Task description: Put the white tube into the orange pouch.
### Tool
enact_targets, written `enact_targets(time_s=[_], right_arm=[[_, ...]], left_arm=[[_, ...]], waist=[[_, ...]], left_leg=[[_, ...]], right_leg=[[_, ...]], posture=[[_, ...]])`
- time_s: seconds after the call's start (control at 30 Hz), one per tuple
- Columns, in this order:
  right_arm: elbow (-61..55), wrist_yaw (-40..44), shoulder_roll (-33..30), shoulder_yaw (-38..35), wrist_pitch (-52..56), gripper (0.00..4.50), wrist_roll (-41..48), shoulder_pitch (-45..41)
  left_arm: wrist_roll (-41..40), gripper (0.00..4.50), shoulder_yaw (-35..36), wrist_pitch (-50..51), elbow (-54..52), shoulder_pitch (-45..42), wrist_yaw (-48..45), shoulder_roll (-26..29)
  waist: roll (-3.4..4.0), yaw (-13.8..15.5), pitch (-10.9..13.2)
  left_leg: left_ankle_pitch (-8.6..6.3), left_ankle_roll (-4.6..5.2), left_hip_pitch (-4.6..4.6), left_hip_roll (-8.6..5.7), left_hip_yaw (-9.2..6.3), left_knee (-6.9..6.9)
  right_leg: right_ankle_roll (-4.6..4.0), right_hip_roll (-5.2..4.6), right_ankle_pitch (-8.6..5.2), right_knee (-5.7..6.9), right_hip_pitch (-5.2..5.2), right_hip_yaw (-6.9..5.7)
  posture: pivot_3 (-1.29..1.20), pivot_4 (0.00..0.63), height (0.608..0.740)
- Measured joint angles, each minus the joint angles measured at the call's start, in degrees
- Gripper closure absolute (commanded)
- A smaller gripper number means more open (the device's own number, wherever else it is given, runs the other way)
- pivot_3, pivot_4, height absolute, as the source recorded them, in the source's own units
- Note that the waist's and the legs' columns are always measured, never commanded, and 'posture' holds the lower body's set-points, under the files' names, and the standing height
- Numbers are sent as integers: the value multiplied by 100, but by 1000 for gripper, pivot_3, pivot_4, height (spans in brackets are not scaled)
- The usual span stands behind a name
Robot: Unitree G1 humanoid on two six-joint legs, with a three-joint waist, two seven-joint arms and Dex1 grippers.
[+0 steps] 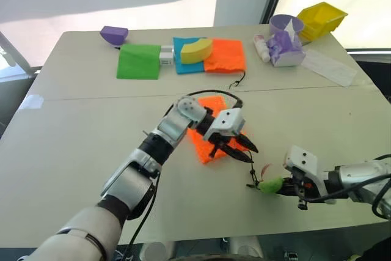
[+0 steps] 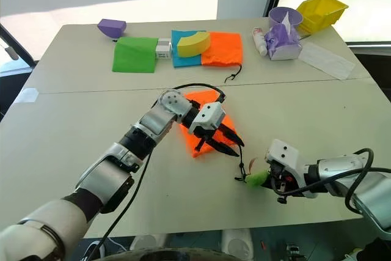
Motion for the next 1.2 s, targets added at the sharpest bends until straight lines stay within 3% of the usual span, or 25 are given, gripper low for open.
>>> enact_targets(time_s=[0.07, 0.3, 0.53, 0.8, 0.83, 0.9, 1.03, 1.2], right_arm=[[1, -31, 57, -3, 0, 4500, -1, 0], [342, -47, 51, -154, -203, 4500, -144, 39], [600, -243, 194, -257, -285, 4500, -290, -201], [847, -265, 249, -317, -643, 4500, -573, -250], [841, -218, 252, -320, -652, 3724, -565, -268], [849, -140, 234, -340, -658, 2987, -567, -270], [908, 24, 54, -459, -635, 971, -590, -228], [946, 328, -166, -723, -614, 971, -486, -416]], left_arm=[[178, 601, -7, -473, 336, -54, 14, -39], [696, 601, -221, -1355, 1205, -417, 48, -500], [536, 601, 116, -921, 1344, -424, 346, -705], [-312, 601, 926, 776, -487, 668, 455, 230], [-330, 547, 959, 958, -834, 913, 572, 427], [-462, 547, 1129, 1379, -1539, 1390, 816, 750], [-662, 547, 1385, 2029, -2627, 1962, 1330, 1135], [-680, 547, 1367, 2351, -3561, 2640, 1641, 1594]], waist=[[0, 3, 0], [-8, 18, 4], [-6, -5, 4], [3, -13, 0], [3, -7, 0], [4, -4, 0], [4, 28, 0], [6, -20, -1]], left_leg=[[0, 1, 0, 0, 0, 3], [-9, -12, 0, -3, 5, 20], [-1, 4, 0, 5, 2, 9], [0, 5, 6, 4, 2, 11], [0, 5, 6, 3, 2, 12], [0, 4, 7, 3, 1, 14], [-6, -5, 7, -1, 0, 18], [-10, -13, 10, 6, 4, 6]], right_leg=[[0, 1, 1, 0, 1, 0], [35, -5, -7, -12, 24, -5], [38, 3, -6, 0, 7, -7], [16, 5, 7, 10, 9, 1], [13, 5, 9, 10, 9, 3], [12, 6, 9, 11, 10, 6], [12, 3, 8, 9, 17, 8], [10, 6, 7, 7, 6, 14]], posture=[[0, 150, 740], [0, 150, 740], [0, 150, 740], [0, 150, 740], [0, 150, 740], [0, 150, 740], [0, 150, 740], [0, 150, 740]])
